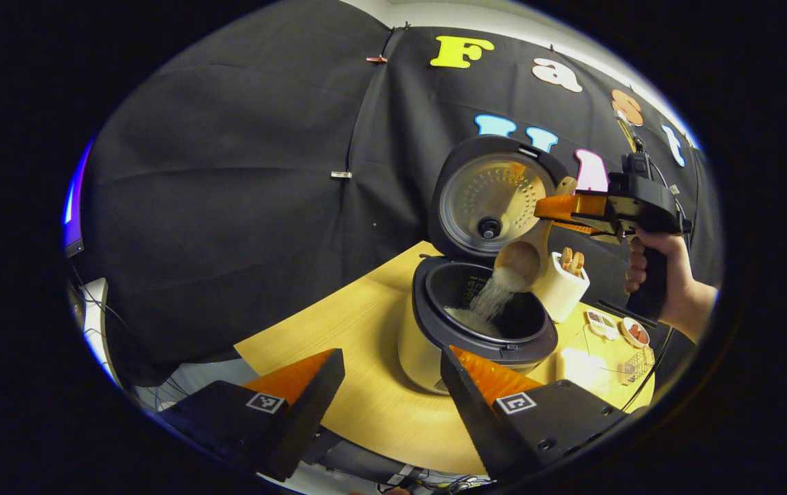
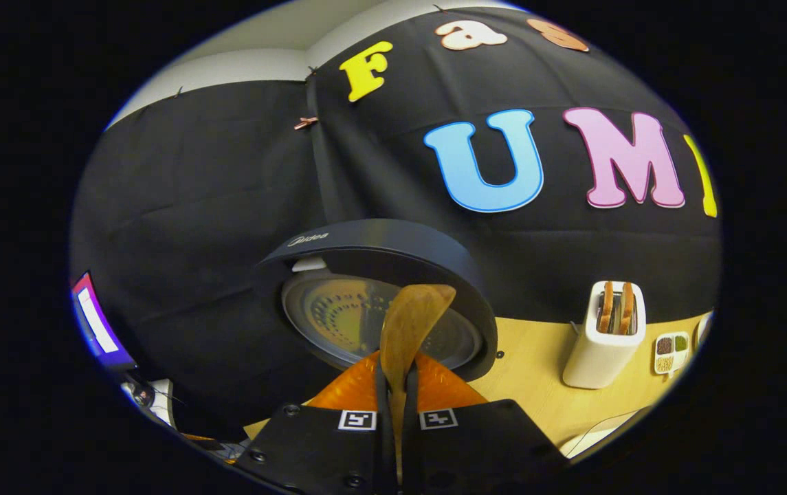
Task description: Close the left gripper, press the button to open the rice cooker; take a wooden spoon from the chopstick holder with the right hand, scoop a spoonful of rice and pour it into the rice cooker, then put the wooden spoon back into the chopstick holder.
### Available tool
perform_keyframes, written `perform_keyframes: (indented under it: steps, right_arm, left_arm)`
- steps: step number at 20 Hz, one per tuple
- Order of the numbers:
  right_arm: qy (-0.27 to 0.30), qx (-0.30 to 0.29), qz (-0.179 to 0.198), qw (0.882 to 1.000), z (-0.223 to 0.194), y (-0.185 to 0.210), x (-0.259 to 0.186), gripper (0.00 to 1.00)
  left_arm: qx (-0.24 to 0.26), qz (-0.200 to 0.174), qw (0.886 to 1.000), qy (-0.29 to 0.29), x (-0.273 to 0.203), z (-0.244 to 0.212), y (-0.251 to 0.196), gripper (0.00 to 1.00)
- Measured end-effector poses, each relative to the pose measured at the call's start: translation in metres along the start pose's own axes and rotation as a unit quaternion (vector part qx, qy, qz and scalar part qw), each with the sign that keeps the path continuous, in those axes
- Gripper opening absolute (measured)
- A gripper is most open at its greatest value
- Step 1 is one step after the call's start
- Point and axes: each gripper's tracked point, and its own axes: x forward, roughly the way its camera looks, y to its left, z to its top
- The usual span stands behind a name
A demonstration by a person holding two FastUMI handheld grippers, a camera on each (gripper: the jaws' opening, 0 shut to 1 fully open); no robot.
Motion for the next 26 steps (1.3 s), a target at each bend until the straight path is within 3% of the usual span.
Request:
perform_keyframes:
  steps: [5,12,13,17,20,22,25,26]
  right_arm:
    - [0.004,-0.088,0.04,0.995,-0.008,0.014,-0.002,0.08]
    - [0.016,-0.15,0.065,0.986,-0.027,0.021,-0.006,0.08]
    - [0.019,-0.163,0.074,0.984,-0.031,0.025,-0.008,0.08]
    - [0.036,-0.241,0.115,0.963,-0.059,0.041,-0.014,0.08]
    - [0.05,-0.268,0.128,0.954,-0.075,0.047,-0.018,0.08]
    - [0.048,-0.258,0.122,0.957,-0.074,0.043,-0.018,0.08]
    - [0.038,-0.204,0.099,0.973,-0.054,0.028,-0.019,0.08]
    - [0.031,-0.177,0.086,0.98,-0.042,0.018,-0.02,0.08]
  left_arm:
    - [0.003,0.004,1.0,0.002,0.001,-0.001,0.002,0.96]
    - [0.006,0.01,1.0,0.002,0.002,0.001,0.006,0.96]
    - [0.007,0.011,1.0,0.001,0.002,0.001,0.006,0.93]
    - [0.007,0.011,1.0,0.001,0.003,0.002,0.001,0.96]
    - [0.013,0.01,1.0,-0.001,0.001,0.003,-0.001,0.96]
    - [0.019,0.009,1.0,-0.002,0.0,0.004,-0.003,0.96]
    - [0.03,0.005,0.999,-0.008,-0.003,0.008,-0.007,0.93]
    - [0.032,0.003,0.999,-0.01,-0.004,0.009,-0.01,0.96]
